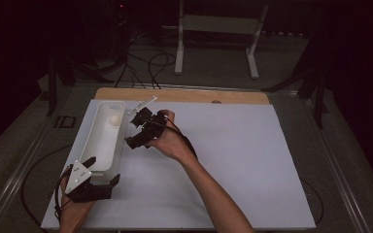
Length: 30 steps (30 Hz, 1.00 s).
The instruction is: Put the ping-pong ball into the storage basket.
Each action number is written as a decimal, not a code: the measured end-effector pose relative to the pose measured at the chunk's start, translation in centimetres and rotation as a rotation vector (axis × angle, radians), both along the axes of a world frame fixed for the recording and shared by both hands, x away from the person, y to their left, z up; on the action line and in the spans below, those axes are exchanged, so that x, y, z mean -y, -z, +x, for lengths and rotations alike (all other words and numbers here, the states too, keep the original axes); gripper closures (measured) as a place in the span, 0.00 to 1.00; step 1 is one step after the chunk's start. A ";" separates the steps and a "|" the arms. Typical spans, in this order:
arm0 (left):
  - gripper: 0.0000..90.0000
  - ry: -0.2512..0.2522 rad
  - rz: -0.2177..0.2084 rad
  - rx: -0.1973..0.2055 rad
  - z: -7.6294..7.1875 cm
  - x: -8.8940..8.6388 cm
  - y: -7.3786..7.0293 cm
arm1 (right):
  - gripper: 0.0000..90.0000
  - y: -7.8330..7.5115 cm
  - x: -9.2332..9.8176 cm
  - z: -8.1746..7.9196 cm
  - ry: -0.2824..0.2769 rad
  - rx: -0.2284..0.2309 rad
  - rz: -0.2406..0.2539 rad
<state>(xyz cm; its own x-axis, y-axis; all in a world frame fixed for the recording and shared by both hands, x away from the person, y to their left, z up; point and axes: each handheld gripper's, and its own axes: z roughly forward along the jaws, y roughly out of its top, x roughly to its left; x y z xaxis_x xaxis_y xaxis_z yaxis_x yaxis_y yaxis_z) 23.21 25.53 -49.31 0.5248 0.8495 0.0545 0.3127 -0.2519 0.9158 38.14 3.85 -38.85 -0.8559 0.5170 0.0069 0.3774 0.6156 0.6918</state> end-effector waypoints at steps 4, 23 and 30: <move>0.00 0.001 0.001 0.000 0.0 0.0 0.0 | 0.09 0.0 0.7 -0.1 0.004 0.000 0.005; 0.00 0.000 0.004 -0.002 0.1 0.1 0.1 | 0.09 0.3 3.3 -0.4 0.024 0.010 0.008; 0.00 0.000 0.006 -0.003 0.1 0.1 0.0 | 0.09 0.5 4.3 -0.6 0.034 0.014 0.024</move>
<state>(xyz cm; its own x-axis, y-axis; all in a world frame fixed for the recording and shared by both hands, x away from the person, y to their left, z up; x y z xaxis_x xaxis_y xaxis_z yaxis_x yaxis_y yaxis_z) 23.31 25.40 -49.35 0.5252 0.8490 0.0582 0.3150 -0.2574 0.9135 37.56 -0.44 -39.33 -0.8379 0.5457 0.0080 0.3881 0.5856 0.7117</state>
